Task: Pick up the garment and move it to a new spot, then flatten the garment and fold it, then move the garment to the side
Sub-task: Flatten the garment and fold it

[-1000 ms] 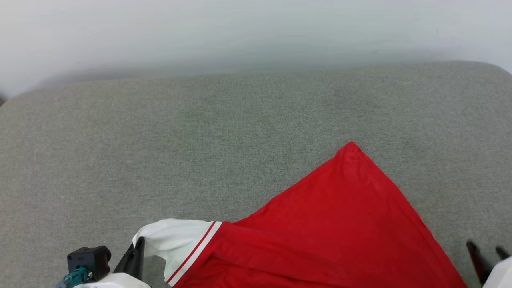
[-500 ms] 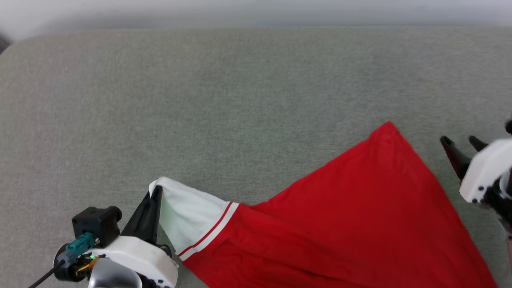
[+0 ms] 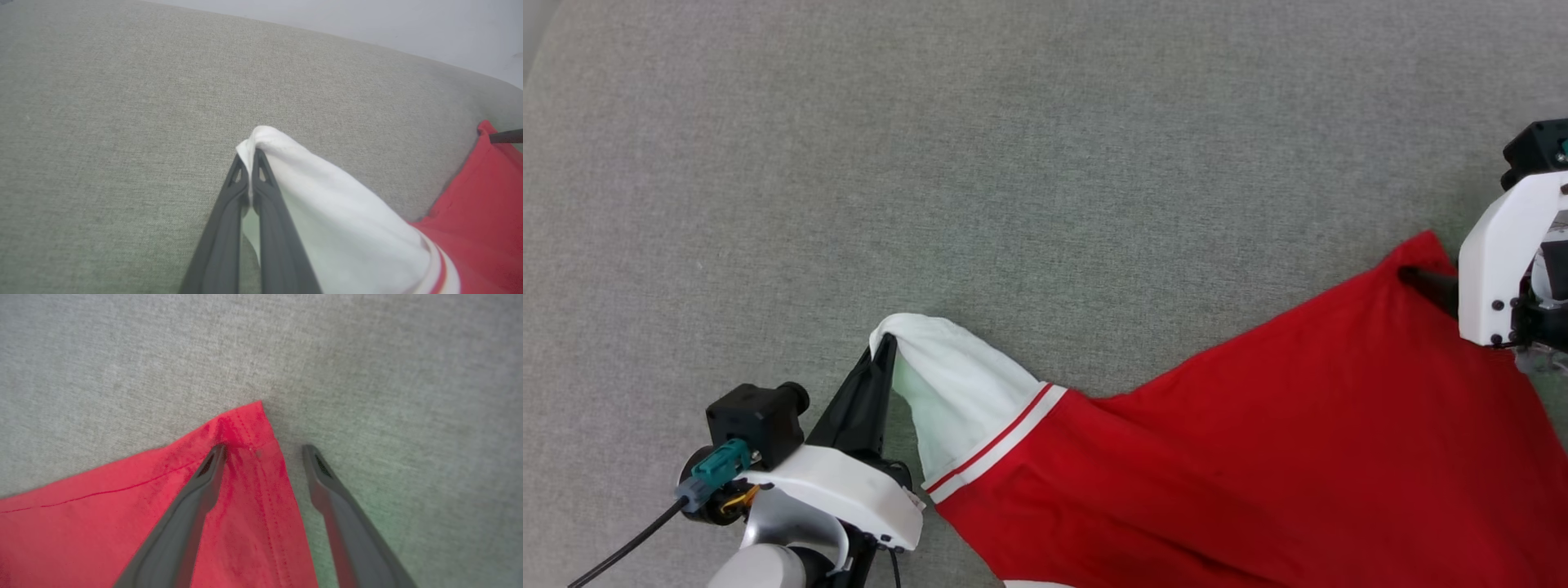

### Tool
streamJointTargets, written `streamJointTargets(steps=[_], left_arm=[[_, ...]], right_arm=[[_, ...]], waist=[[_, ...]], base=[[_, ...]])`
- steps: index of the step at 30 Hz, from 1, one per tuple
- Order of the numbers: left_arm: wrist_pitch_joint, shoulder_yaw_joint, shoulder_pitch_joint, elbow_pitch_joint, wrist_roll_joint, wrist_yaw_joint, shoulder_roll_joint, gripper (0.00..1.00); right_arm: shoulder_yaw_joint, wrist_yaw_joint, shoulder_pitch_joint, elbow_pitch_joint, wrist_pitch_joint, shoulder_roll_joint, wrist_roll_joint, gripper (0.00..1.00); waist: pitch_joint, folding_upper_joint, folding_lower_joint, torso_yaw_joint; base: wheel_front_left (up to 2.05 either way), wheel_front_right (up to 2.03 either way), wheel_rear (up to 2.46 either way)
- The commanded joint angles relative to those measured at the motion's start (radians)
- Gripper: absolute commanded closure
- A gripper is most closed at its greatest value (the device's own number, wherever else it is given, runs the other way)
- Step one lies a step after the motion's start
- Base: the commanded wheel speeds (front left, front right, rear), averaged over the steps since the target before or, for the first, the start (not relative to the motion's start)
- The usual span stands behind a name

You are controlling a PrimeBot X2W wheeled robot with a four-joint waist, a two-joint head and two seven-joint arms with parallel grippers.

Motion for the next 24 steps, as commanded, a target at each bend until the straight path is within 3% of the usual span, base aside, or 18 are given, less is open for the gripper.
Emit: streamJointTargets(steps=[1,2,3,4,8,14,19,24], left_arm=[[-0.009,-0.001,-0.012,0.009,-0.003,-0.007,-0.006,1.00],[-0.012,-0.002,-0.014,0.015,-0.005,-0.007,-0.008,1.00],[-0.013,-0.003,-0.016,0.020,-0.005,-0.010,-0.010,1.00],[-0.016,-0.003,-0.018,0.025,-0.005,-0.013,-0.011,1.00],[-0.019,0.002,-0.018,0.042,-0.013,-0.015,-0.007,1.00],[-0.023,0.019,-0.016,0.054,-0.014,-0.007,0.011,1.00],[-0.014,0.055,-0.042,0.055,-0.010,-0.007,0.054,1.00],[0.023,0.084,-0.125,0.068,-0.013,-0.037,0.110,1.00]], right_arm=[[0.024,-0.001,0.039,0.055,0.031,0.020,0.011,0.00],[0.028,0.000,0.049,0.069,0.049,0.027,0.018,0.00],[0.032,0.000,0.058,0.082,0.065,0.032,0.024,0.67],[0.035,0.000,0.066,0.090,0.076,0.036,0.031,0.99],[0.040,0.000,0.067,0.085,0.092,0.042,0.047,1.00],[0.081,0.000,0.042,0.011,0.031,0.006,0.062,1.00],[0.112,-0.001,0.036,-0.061,-0.070,-0.035,0.046,1.00],[0.113,-0.001,0.029,-0.086,-0.149,-0.053,0.028,1.00]], waist=[[0.011,0.0000,-0.0001,0.012],[0.012,0.0000,-0.0001,0.014],[0.011,0.0000,-0.0001,0.015],[0.011,0.0000,-0.0001,0.015],[0.001,0.0000,-0.0001,0.009],[-0.054,0.0000,-0.0001,-0.014],[-0.145,0.0000,-0.0001,-0.045],[-0.236,0.0000,-0.0001,-0.089]], base=[[0.00,0.00,0.00],[0.00,0.00,0.00],[0.00,0.00,0.00],[0.00,0.00,0.00],[0.00,0.00,0.00],[0.00,0.00,0.00],[0.00,0.00,0.00],[0.00,0.00,0.00]])
